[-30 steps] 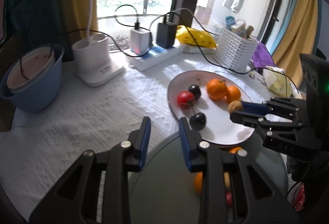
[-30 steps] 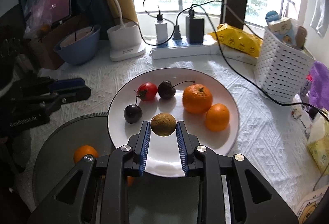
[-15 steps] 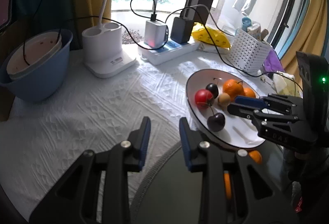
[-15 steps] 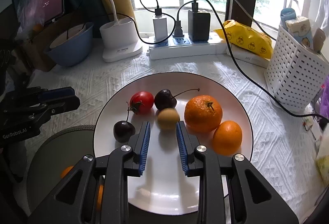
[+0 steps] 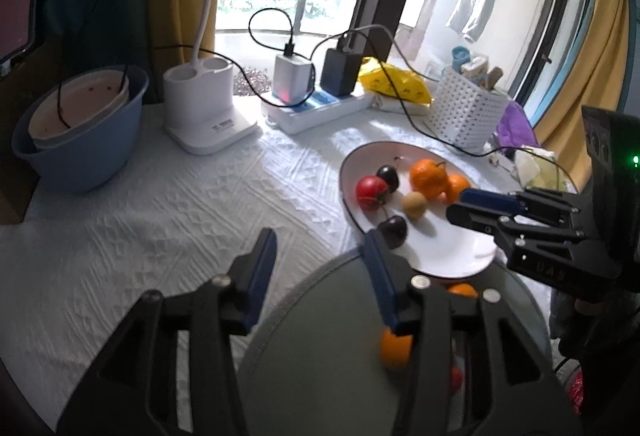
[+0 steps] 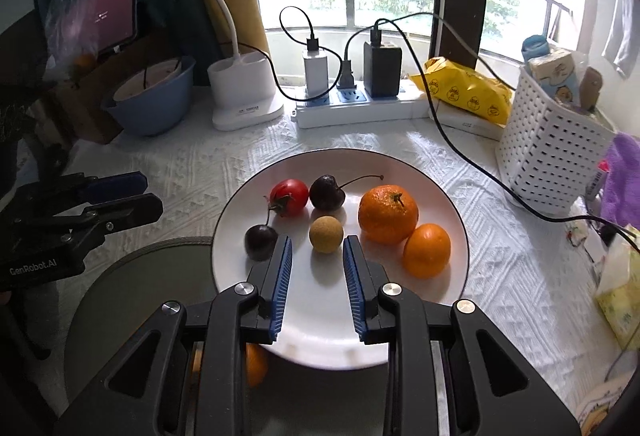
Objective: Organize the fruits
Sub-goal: 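Carry the cherry and kiwi onto the white plate and open both tools, then move both open tools back over the fruit pile on the glass tray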
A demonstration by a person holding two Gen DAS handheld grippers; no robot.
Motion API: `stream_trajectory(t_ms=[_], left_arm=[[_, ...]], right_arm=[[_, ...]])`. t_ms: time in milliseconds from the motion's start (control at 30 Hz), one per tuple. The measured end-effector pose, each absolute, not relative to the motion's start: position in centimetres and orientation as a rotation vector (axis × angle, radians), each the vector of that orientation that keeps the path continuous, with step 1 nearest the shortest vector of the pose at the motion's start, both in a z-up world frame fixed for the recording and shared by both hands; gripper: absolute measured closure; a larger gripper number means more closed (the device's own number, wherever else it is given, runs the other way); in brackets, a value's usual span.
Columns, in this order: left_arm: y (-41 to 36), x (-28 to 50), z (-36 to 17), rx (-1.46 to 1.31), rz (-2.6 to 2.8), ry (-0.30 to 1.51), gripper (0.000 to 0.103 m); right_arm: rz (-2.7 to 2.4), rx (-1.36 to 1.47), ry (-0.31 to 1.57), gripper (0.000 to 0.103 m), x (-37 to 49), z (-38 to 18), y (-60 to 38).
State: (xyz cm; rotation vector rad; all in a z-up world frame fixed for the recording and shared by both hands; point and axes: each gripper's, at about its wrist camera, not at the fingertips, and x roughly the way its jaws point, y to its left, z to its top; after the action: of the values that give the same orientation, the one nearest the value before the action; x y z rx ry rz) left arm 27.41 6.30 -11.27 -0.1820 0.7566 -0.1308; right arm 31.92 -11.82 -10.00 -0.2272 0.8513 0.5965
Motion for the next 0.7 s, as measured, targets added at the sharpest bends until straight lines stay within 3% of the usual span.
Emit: stream_trajectory(t_ms=[700], left_arm=[[5.0, 20.7, -10.4, -0.162, -0.12, 0.738, 0.056]], right_arm=[[0.607, -0.217, 0.791, 0.075, 25.7, -7.6, -13.4]])
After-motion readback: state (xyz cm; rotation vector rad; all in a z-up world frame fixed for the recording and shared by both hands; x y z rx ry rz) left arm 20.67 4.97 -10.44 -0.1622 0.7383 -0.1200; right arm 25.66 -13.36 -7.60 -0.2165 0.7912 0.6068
